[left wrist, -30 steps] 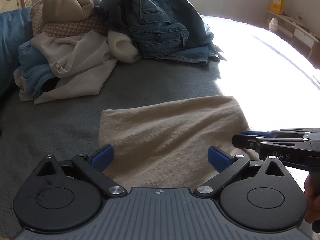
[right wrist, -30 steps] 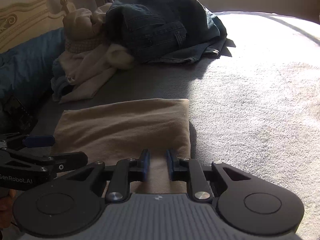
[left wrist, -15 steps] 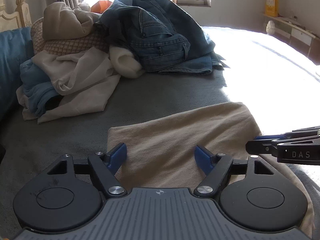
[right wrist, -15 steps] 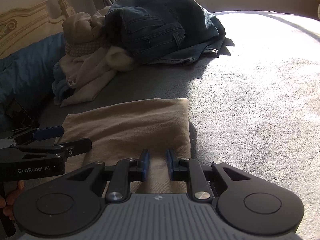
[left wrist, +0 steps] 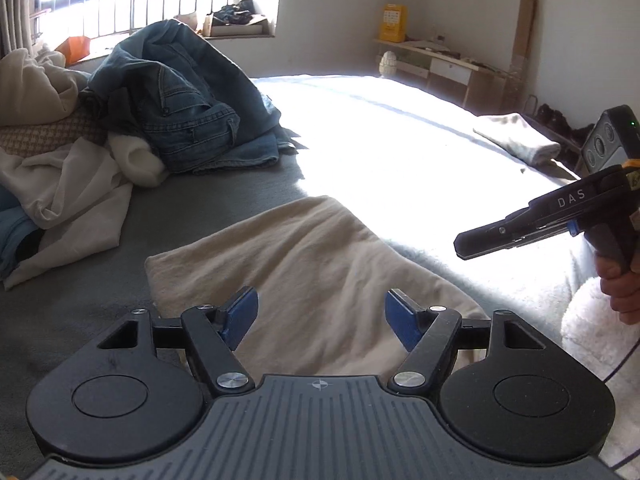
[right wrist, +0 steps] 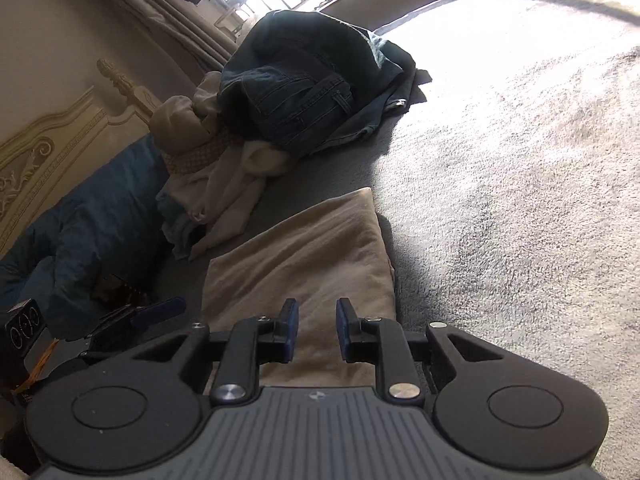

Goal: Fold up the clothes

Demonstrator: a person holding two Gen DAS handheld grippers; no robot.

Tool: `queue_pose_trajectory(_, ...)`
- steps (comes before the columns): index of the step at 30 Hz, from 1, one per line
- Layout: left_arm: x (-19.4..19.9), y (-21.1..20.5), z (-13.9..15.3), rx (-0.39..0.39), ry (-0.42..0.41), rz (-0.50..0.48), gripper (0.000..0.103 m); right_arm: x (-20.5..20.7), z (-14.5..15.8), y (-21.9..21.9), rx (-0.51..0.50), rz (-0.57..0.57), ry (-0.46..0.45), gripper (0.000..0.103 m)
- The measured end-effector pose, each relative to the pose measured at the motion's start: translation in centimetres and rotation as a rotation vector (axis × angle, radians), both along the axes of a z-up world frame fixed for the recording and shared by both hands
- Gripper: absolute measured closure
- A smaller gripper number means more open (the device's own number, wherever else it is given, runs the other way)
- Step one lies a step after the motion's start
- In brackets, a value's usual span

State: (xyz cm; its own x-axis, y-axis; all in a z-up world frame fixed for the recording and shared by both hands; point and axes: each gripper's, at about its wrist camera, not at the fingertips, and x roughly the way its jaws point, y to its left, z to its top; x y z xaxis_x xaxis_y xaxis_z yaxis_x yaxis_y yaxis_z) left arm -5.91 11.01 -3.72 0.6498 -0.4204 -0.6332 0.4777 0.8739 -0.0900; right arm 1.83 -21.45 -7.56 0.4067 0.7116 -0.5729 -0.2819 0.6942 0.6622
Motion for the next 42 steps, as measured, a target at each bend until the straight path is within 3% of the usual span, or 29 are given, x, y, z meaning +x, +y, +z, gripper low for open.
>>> queue_pose_trajectory(7, -2.4, -2.5, -1.5, 0.119, 0.095, -0.218, 0.042, -4.0, -3.1, 0.3, 0.049, 0.047, 0.310, 0.081)
queue_pose_trajectory(14, -3.1, -5.0, -3.2, 0.273, 0.094, -0.321, 0.044, -5.1, -4.9, 0.8, 0.123, -0.003, 0.420, 0.079)
queue_pose_trajectory(17, -3.3, -5.9, -4.1, 0.346, 0.076, -0.354, 0.044, -4.8, -5.8, 0.7, 0.156, -0.054, 0.467, 0.069)
queue_pose_trajectory(19, -3.1, -6.4, -4.6, 0.378, 0.064, -0.365, 0.044, -4.7, -6.6, 0.7, 0.158, -0.087, 0.503, 0.069)
queue_pose_trajectory(22, -3.0, -6.3, -4.3, 0.361, 0.058, -0.362, 0.044, -4.9, -7.5, 0.7, 0.159, -0.125, 0.519, 0.072)
queue_pose_trajectory(24, -3.0, -6.0, -3.9, 0.334, 0.063, -0.355, 0.045, -5.1, -7.8, 0.6, 0.161, -0.136, 0.518, 0.087)
queue_pose_trajectory(25, -2.9, -5.9, -3.7, 0.322, 0.068, -0.351, 0.045, -5.1, -7.7, 0.5, 0.161, -0.134, 0.513, 0.089)
queue_pose_trajectory(32, -2.2, -5.4, -3.6, 0.293, 0.085, -0.350, 0.048, -5.4, -7.0, 0.0, 0.146, -0.109, 0.488, 0.095)
queue_pose_trajectory(34, -2.3, -5.5, -3.6, 0.291, 0.081, -0.356, 0.057, -5.4, -7.1, 0.0, 0.151, -0.113, 0.499, 0.095)
queue_pose_trajectory(36, -2.3, -5.6, -3.5, 0.281, 0.072, -0.357, 0.084, -5.5, -7.0, -0.1, 0.151, -0.114, 0.498, 0.095)
queue_pose_trajectory(38, -1.9, -5.3, -3.2, 0.249, 0.070, -0.328, 0.094, -5.6, -6.8, -0.1, 0.153, -0.115, 0.494, 0.095)
queue_pose_trajectory(42, -1.4, -4.6, -2.5, 0.188, 0.076, -0.288, 0.099, -5.7, -6.7, -0.1, 0.156, -0.117, 0.489, 0.095)
